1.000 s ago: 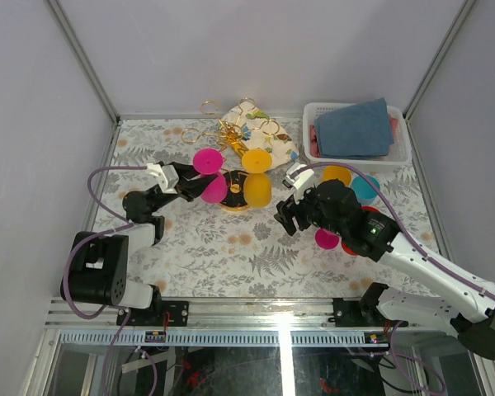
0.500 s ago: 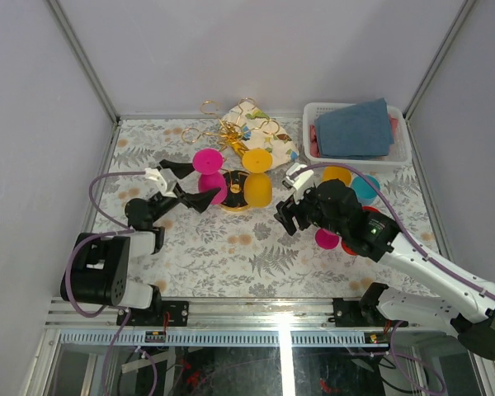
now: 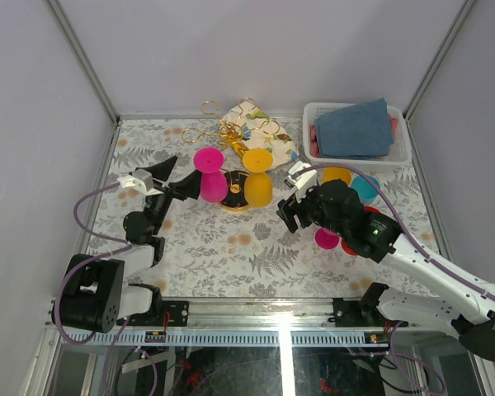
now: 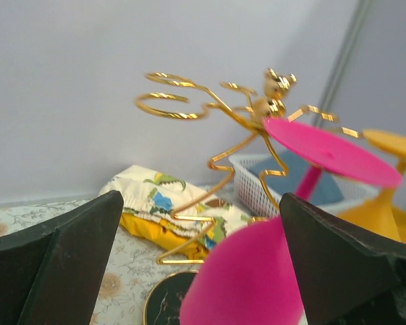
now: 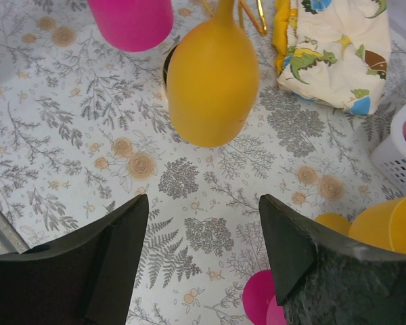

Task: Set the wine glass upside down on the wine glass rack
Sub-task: Turn the wine glass upside down at the wine rack.

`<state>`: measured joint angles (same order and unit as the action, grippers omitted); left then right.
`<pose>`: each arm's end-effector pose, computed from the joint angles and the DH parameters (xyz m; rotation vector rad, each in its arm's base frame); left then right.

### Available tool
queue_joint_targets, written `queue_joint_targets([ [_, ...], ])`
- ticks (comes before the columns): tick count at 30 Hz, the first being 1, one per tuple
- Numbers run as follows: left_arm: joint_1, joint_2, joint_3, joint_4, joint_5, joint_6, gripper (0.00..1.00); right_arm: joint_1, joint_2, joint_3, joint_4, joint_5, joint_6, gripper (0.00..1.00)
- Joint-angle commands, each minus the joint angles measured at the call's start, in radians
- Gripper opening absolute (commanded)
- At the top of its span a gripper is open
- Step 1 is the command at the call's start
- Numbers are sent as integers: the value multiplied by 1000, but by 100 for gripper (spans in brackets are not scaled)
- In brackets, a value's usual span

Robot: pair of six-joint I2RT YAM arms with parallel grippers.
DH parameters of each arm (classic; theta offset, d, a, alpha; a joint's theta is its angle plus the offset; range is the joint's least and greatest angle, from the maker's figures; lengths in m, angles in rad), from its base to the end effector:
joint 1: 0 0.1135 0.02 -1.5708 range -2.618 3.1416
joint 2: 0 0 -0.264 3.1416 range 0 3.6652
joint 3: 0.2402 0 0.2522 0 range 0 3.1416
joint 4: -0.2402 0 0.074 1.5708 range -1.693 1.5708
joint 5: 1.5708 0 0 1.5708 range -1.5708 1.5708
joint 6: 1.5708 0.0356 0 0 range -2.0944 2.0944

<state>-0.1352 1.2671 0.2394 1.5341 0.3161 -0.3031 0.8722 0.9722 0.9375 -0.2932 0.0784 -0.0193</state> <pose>0.2099 -0.0397 0.2390 0.1988 1.0902 -0.5613 0.1448 0.1680 0.3478 -0.7827 1.7637 0.5025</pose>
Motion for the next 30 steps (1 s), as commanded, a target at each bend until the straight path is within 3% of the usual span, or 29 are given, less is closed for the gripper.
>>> queue_joint_targets([
  [1,-7,-68,-5,-41,-263,-164,100,-3,-21,13,73,101,-2,74],
  [4,-13,-165,-22,-152,-324,-205,100,-3,-36,-1,102,134,2,75],
  [7,-16,-305,-13,-372,-412,-244,100,-4,-64,-35,158,145,-11,78],
  [12,-18,-532,79,-935,-571,-343,100,-3,-78,-69,222,263,30,81],
  [16,-18,-620,201,-1320,-667,-372,100,-3,-50,-42,153,399,125,85],
  [22,-18,-650,356,-1624,-693,-373,100,-3,55,122,-170,543,298,99],
  [25,-18,-615,449,-1735,-658,-337,100,-6,101,179,-291,599,364,99],
  [30,-17,-523,573,-1852,-634,-247,100,-52,151,218,-397,560,412,99],
])
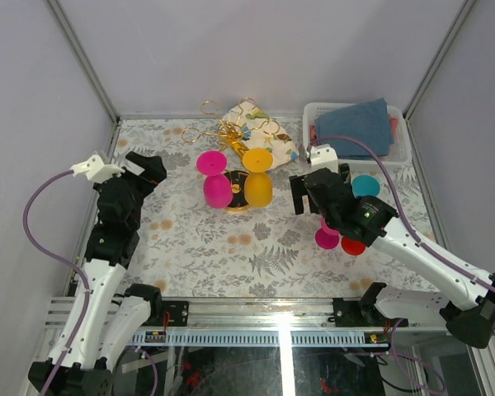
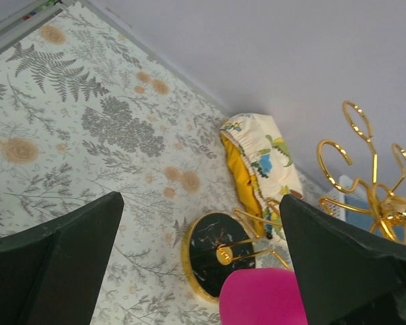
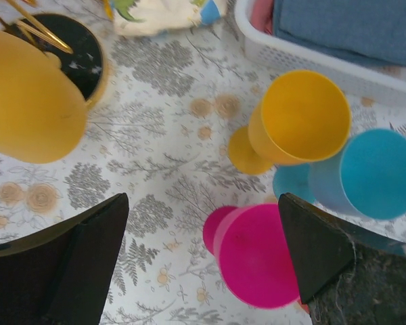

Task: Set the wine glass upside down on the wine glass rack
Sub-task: Turn the wine glass upside down at the wine rack.

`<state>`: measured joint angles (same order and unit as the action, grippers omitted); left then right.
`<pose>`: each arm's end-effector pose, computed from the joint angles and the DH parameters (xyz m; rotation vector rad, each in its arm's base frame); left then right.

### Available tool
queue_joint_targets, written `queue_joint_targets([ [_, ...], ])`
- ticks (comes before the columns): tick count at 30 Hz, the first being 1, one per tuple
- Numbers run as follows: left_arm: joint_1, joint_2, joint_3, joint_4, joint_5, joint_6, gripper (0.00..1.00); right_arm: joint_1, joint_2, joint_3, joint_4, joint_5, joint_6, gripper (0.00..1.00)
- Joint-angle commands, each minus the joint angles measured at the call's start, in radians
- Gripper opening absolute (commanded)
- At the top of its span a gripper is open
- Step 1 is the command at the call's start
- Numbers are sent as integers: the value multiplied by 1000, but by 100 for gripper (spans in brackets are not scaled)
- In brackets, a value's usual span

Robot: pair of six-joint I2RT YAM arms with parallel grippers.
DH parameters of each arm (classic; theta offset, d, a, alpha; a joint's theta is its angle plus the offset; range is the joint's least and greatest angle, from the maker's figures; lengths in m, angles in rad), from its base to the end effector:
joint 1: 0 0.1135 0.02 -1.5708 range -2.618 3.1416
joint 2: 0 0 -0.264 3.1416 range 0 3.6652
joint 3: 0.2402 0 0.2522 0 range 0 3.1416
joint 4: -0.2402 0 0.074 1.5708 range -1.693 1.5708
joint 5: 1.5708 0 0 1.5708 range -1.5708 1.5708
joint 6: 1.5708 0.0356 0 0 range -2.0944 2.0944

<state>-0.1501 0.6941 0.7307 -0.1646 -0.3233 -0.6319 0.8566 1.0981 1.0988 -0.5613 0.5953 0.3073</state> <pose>0.1664 -0.0137 0.3375 -0.6365 1.5782 -0.3107 0.1673 0.1625 0.3537 -0.2158 2.0164 0.0953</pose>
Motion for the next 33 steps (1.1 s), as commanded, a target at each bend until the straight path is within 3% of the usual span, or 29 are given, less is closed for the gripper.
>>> queue_joint_targets([
  [1,-3,62,93,-162,13,103,100,-48,31,56,-135,34,85,99],
  [25,-2,16,73,-136,106,253,100,-302,49,-1,-48,-275,7,99],
  [33,-3,11,62,-127,147,262,100,-325,69,-7,-76,-284,5,99],
])
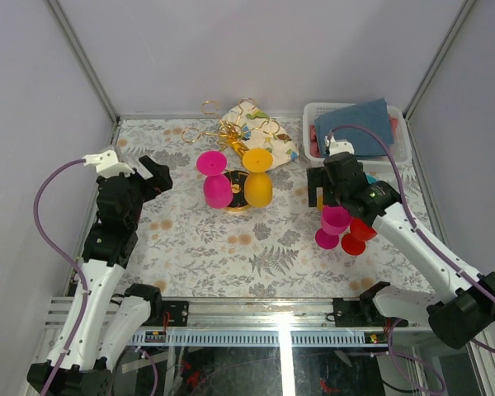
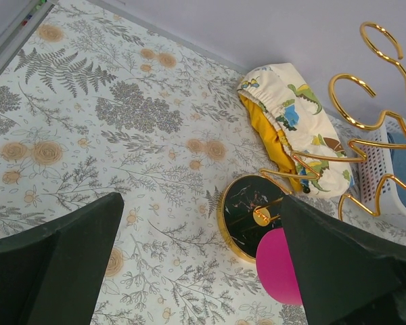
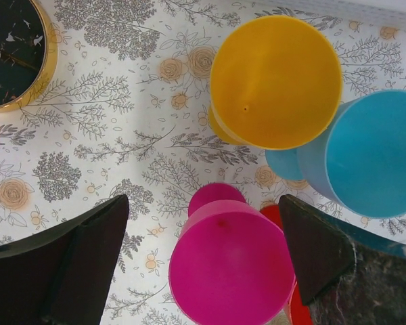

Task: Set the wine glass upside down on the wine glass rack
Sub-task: Turn the wine glass upside down at the wine rack, then pick up the wine glass at the center of the board.

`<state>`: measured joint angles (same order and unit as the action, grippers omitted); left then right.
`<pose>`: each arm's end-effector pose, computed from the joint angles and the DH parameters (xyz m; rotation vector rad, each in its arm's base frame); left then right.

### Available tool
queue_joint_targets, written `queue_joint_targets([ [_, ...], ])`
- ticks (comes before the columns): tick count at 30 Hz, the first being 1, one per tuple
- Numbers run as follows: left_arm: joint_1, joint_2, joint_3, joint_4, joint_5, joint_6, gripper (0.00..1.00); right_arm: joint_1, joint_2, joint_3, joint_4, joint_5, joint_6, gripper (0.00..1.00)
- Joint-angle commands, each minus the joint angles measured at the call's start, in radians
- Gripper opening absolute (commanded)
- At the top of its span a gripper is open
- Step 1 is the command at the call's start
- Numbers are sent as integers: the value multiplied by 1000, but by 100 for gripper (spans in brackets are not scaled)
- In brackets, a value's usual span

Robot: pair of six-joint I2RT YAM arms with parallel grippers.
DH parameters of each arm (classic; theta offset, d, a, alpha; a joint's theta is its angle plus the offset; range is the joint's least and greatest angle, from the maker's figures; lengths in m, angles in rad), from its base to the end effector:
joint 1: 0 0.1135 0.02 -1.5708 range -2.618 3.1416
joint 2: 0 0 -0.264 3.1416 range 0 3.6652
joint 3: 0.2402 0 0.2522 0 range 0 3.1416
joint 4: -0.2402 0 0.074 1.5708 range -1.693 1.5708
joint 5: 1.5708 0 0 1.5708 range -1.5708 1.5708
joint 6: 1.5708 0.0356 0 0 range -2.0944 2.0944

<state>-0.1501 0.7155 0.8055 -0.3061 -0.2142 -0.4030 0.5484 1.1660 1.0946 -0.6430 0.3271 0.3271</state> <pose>0.1648 -0.0173 0.3451 -0.3771 1.7463 -0.2068 0.2159 0.1185 0.3280 -0.0795 2.2405 0.0984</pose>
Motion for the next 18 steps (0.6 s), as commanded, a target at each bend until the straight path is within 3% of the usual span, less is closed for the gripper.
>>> queue_joint_targets([
  [1,-3,-10,-14,15,40,32,100,-19,5,-5,0,-10,-16,99],
  [7,-3,-8,-17,20,55,33,100,-41,15,-32,-15,14,-16,99],
  [18,-3,-7,-23,25,79,33,100,-71,-19,-107,-38,-97,39,99],
])
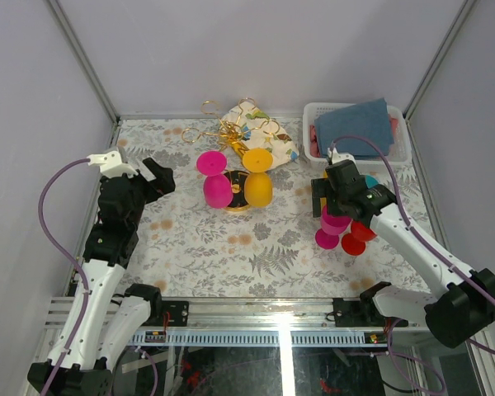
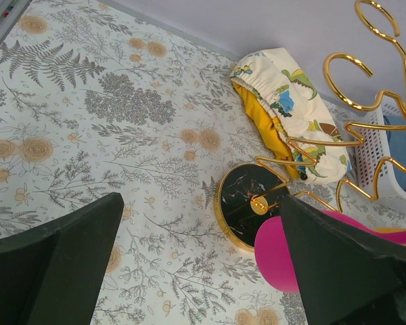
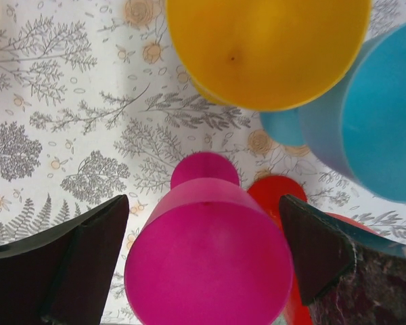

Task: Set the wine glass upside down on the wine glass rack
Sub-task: Pick up the wine glass at the center of the board.

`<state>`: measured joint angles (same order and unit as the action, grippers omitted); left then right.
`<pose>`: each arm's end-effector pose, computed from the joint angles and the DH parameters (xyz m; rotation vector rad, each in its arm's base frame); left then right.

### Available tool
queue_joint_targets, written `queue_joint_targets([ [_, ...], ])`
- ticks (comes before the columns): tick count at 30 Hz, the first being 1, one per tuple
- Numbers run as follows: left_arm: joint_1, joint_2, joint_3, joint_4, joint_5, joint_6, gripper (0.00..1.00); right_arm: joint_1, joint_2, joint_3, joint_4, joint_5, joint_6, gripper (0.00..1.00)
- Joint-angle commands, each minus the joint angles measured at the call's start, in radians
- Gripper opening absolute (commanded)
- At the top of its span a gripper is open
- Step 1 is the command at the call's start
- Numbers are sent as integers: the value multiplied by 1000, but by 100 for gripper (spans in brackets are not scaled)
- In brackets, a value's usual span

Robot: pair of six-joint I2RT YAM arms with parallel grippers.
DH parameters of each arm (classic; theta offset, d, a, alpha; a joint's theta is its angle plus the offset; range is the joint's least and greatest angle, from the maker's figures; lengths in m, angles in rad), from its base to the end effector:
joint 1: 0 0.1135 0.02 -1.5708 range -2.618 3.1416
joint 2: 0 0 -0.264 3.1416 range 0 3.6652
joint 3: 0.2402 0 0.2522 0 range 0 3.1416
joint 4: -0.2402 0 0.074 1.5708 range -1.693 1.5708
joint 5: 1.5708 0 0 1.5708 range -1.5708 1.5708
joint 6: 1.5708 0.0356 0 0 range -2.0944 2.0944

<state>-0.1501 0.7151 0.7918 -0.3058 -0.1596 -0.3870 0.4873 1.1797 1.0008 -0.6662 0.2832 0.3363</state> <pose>0.1656 -0.0193 0.3404 -0.3261 1.7736 -0.2402 0.2193 0.1049 0.2921 -0.0508 2.3721 0.0505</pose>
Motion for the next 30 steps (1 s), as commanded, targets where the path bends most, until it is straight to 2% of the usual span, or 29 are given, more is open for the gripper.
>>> queue_joint_targets([
  [1,-3,-6,-11,25,26,17,100,-10,-33,-14,-26,-57,35,99],
  [14,-3,-9,-15,25,29,18,100,-10,-12,9,-83,-153,30,99],
  [28,-3,-12,-17,28,24,17,100,-8,28,25,-144,-191,20,100],
  [30,-3,-13,-16,27,23,16,100,-8,24,26,-140,-186,19,95],
])
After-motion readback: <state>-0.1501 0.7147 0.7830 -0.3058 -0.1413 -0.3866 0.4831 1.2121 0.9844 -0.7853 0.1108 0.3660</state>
